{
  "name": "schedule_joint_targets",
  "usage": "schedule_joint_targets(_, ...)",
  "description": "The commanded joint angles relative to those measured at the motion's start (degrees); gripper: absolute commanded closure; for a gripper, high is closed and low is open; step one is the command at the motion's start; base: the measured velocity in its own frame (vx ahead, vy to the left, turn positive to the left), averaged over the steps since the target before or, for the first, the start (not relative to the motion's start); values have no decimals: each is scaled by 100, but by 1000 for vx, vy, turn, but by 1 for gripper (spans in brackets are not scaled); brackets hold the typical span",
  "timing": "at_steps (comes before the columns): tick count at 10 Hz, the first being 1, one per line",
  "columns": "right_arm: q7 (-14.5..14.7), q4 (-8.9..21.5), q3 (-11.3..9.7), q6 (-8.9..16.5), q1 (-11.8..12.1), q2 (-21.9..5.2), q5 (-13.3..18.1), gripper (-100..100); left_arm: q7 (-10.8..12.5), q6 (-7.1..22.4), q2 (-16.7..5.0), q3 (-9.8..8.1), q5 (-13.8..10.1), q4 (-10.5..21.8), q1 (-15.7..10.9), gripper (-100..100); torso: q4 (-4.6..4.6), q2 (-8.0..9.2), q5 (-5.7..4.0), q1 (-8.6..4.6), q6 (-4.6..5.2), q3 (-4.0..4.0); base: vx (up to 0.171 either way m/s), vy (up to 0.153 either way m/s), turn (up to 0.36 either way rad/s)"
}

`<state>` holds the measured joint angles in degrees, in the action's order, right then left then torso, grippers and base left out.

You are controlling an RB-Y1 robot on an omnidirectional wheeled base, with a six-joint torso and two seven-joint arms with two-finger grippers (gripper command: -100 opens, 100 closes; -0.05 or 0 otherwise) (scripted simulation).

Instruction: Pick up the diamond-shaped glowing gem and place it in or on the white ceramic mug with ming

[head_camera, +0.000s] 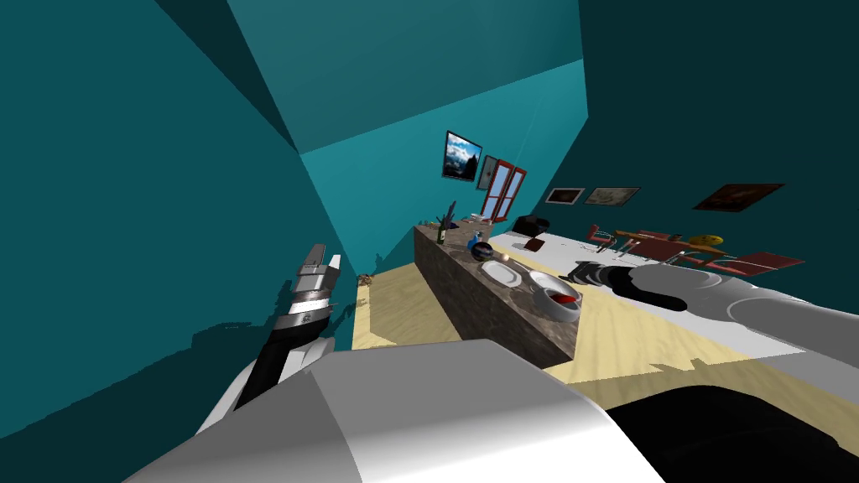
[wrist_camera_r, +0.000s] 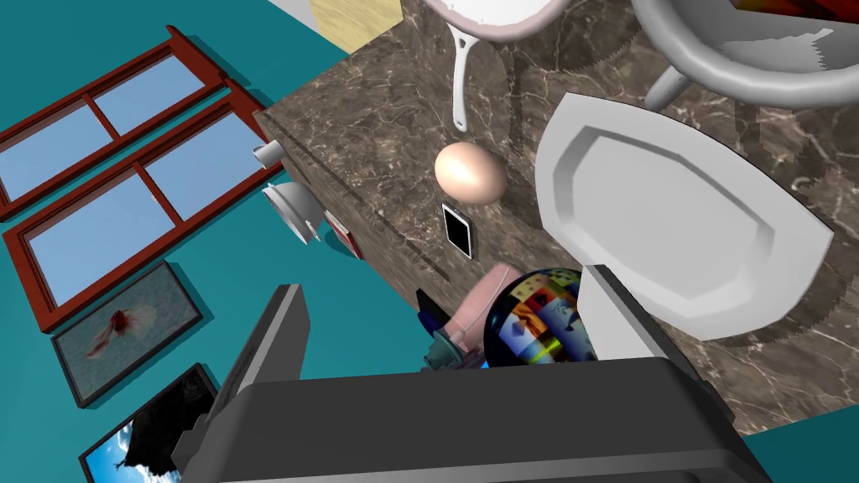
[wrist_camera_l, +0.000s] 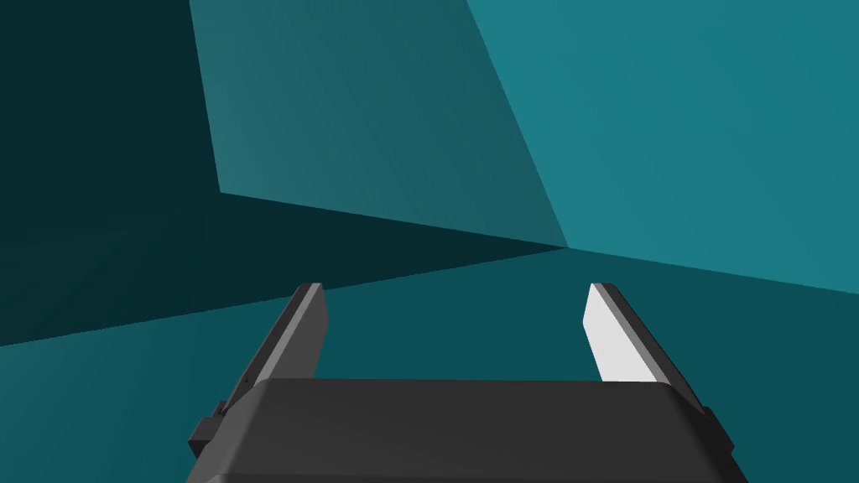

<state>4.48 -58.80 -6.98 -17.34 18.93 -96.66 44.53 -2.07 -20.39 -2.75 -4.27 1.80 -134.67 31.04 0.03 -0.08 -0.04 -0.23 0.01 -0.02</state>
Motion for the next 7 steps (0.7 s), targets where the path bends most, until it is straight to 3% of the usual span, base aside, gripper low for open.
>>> schedule_joint_targets(1, 286, 135, -286, -181, -286, -48, -282, -100, 0, 0, 0, 0, 0, 0, 0, 0, 0, 0, 0, 0, 0, 0, 41, 14, -165)
schedule_joint_targets(3, 391, 135, -337, -181, -542, -48, -282, -100, 0, 0, 0, 0, 0, 0, 0, 0, 0, -3, -1, -1, 3, -1, 35, 18, -56)
schedule_joint_targets(4, 645, 264, -611, -359, -767, -92, -557, -100, 0, 0, 0, 0, 0, 0, 0, 0, 0, 2, -1, -2, 0, 1, 47, 28, -134)
schedule_joint_targets(5, 756, 264, -619, -359, -917, -92, -563, -100, 0, 0, 0, 0, 0, 0, 1, 0, 1, -2, -1, 2, 7, 0, 50, 32, -131)
schedule_joint_targets(6, 946, 394, -879, -536, -1139, -135, -790, -100, 0, 0, 0, 0, 0, 0, 1, 0, 0, -4, 0, 3, 3, -2, 56, 42, -237)
schedule_joint_targets(7, 1117, 394, -901, -536, -1263, -135, -845, -100, 0, 0, 0, 0, 0, 0, 1, 0, 0, -4, 0, 7, 9, -2, 48, 39, -101)
